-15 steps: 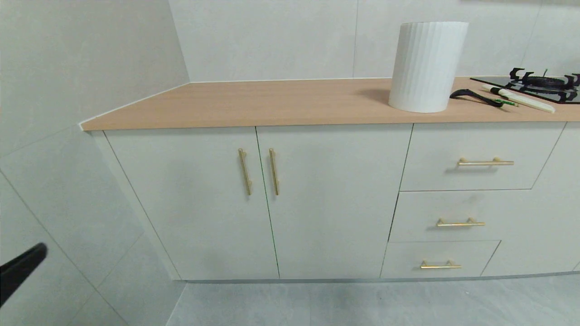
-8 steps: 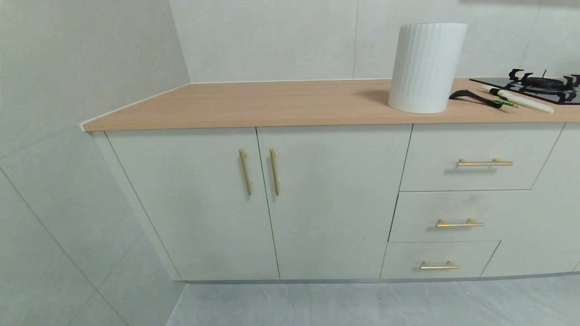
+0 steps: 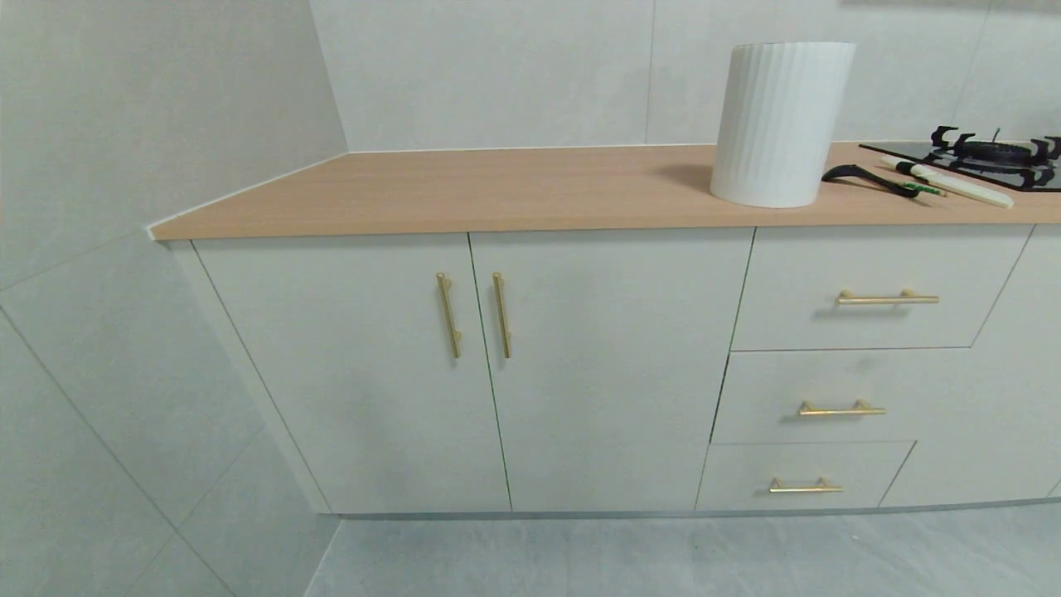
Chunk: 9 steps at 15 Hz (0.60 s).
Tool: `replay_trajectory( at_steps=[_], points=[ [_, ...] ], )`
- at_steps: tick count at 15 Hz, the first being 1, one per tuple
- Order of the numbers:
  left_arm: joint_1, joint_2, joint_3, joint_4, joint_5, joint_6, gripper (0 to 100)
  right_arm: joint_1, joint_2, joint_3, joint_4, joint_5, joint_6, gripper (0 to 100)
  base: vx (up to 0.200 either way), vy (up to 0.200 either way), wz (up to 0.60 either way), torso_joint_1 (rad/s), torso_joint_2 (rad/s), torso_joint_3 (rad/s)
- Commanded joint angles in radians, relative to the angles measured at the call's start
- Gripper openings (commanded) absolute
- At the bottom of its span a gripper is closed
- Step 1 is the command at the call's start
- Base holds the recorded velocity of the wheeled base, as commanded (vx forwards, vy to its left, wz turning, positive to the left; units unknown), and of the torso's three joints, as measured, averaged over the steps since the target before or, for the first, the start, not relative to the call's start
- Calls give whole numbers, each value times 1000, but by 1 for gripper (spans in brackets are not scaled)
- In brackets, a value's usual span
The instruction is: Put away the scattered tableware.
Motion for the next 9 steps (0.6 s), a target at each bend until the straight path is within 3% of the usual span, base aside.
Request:
replay_trajectory(
  at_steps=[1, 3, 4, 7, 9],
  points=[
    [2, -7, 142, -49, -26, 5, 100, -2, -6, 213, -193, 8, -11, 100, 0, 0, 0, 0, 0, 0],
    [2, -5, 182, -58, -80, 2, 100, -2, -6, 302, -285, 70, -8, 100, 0, 0, 0, 0, 0, 0],
    [2, -5, 191, -45, -115, -1, 100, -2, -6, 302, -267, 82, -6, 100, 0, 0, 0, 0, 0, 0],
    [2, -5, 191, 34, -136, -16, 100, -2, -6, 300, -144, 102, -8, 100, 0, 0, 0, 0, 0, 0],
    [2, -5, 191, 37, -172, -21, 100, -2, -6, 300, -133, 145, -11, 100, 0, 0, 0, 0, 0, 0]
  ],
)
